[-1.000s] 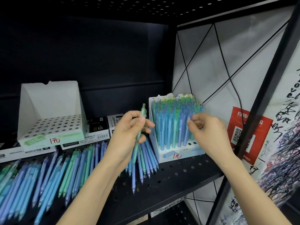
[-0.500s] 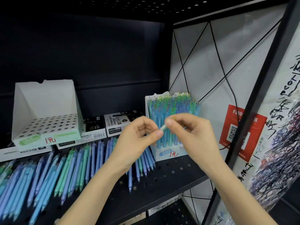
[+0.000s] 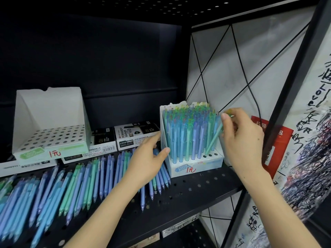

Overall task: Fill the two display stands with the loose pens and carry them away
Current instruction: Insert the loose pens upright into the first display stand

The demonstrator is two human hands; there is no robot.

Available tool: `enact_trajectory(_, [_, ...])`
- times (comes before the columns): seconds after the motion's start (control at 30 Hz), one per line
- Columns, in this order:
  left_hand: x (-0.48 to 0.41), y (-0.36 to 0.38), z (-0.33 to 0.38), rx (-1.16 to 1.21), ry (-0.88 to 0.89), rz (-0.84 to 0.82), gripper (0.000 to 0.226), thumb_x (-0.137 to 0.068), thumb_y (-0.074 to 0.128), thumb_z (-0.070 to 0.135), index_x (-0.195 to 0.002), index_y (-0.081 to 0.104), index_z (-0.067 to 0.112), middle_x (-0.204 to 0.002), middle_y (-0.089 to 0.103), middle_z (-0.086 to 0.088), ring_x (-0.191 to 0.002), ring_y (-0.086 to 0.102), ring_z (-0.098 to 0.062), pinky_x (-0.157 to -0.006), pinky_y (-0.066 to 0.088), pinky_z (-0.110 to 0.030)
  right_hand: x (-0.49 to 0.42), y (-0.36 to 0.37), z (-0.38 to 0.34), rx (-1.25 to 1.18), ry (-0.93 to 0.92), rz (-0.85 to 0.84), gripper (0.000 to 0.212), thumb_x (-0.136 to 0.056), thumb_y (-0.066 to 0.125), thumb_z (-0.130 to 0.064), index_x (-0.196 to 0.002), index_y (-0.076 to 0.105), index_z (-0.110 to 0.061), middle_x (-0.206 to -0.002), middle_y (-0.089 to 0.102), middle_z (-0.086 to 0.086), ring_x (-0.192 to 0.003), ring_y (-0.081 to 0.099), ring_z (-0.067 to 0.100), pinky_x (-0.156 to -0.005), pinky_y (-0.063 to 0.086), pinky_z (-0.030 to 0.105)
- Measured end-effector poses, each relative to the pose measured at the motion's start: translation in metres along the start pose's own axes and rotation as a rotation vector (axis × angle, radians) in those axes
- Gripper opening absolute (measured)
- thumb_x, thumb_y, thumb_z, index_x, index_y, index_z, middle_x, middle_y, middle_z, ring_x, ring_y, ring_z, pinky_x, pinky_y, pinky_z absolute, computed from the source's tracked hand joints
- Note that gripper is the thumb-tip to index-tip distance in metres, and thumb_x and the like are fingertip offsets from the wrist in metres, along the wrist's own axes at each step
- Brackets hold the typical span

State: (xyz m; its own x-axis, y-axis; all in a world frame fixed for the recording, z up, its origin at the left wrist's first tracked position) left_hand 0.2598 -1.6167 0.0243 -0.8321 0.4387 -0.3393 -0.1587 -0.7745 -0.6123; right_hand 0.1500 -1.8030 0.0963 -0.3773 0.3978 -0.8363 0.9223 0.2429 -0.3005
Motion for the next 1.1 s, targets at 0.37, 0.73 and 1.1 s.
enact_trajectory(0.37, [-0.003, 0.013, -0.004, -0.021, 0.027, -0.076, 0.062, -0.095, 0.049, 0.026, -0.147, 0.016, 0.028, -0.149, 0.031, 0.003, -0.135, 0.032, -0.013, -0.109, 0.034, -0.037, 0.014, 0.039, 0.022, -0.005, 0.2, -0.4, 0.026, -0.092, 0.056, -0.023, -0.113, 0.06, -0.009, -0.074, 0.057, -0.007, -0.073, 0.06, 0.015, -0.071, 0.052, 0.032])
enact_trajectory(0.73, [0.003, -0.048, -0.025, -0.066, -0.068, 0.139, 0.031, -0.094, 0.051, 0.016, -0.122, 0.057, 0.026, -0.127, 0.054, 0.004, -0.103, 0.052, -0.007, -0.084, 0.035, -0.019, 0.045, 0.027, -0.046, -0.06, -0.053, -0.239, 0.016, -0.086, 0.064, -0.02, -0.099, 0.067, -0.011, -0.071, 0.063, -0.006, -0.058, 0.056, 0.008, -0.054, 0.041, 0.015])
enact_trajectory(1.1, [0.117, -0.184, -0.107, -0.594, -0.491, 0.347, 0.041, -0.088, 0.06, 0.03, -0.126, 0.057, 0.015, -0.126, 0.055, -0.013, -0.115, 0.053, -0.028, -0.091, 0.042, -0.034, 0.119, 0.145, -0.133, -0.172, -0.17, -0.891, 0.051, -0.089, 0.048, -0.052, -0.13, 0.05, -0.022, -0.116, 0.062, -0.005, -0.109, 0.055, 0.013, -0.092, 0.044, 0.026])
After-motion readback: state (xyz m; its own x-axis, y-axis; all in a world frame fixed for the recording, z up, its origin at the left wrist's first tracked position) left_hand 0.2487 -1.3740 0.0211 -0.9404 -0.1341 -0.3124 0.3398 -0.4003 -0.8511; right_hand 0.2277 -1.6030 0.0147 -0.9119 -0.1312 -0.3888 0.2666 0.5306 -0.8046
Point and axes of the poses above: each hand's wrist, its own x-axis away from the middle knuckle, its own y-axis out of the palm, z = x × y, the point moved 7 cm from there along -x, towards the middle knuckle
